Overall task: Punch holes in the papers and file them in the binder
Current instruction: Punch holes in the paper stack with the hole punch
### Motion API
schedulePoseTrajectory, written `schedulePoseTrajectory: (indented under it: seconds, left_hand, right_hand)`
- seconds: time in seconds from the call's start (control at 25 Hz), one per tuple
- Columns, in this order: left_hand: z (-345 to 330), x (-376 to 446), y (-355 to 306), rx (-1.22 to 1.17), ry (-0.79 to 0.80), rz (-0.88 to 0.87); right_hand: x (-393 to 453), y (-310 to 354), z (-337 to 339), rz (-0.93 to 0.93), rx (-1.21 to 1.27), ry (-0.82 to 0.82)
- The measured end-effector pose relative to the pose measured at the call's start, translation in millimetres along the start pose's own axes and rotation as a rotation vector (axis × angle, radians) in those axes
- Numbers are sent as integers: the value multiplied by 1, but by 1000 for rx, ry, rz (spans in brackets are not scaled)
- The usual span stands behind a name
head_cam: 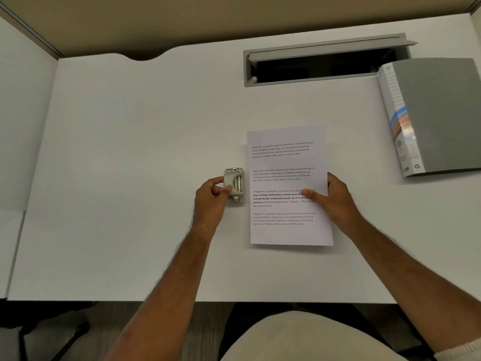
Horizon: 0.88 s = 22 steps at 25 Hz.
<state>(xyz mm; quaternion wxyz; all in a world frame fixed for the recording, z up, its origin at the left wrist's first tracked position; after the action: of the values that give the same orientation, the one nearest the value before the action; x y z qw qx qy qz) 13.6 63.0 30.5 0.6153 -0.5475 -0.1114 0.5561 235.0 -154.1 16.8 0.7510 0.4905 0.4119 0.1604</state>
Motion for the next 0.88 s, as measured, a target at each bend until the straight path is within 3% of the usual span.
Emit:
schedulePoseTrajectory:
  seconds: [0.88]
  left_hand:
    - [-15, -4, 11, 93, 64, -37]
  right_hand:
    - [-10, -10, -21, -22, -22, 10]
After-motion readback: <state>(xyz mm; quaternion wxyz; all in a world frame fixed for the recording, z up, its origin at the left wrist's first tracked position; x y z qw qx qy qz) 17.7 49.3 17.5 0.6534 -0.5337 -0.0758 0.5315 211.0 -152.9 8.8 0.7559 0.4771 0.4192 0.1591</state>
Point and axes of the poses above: each hand's wrist, its own x-axis towards the middle knuckle, its own z-axis out of the back of the hand, y = z × x, the point moved 1 cm from there along x, towards the middle knuckle, and after that the axes turned 2 degrees about y, right-handed, at the moved point
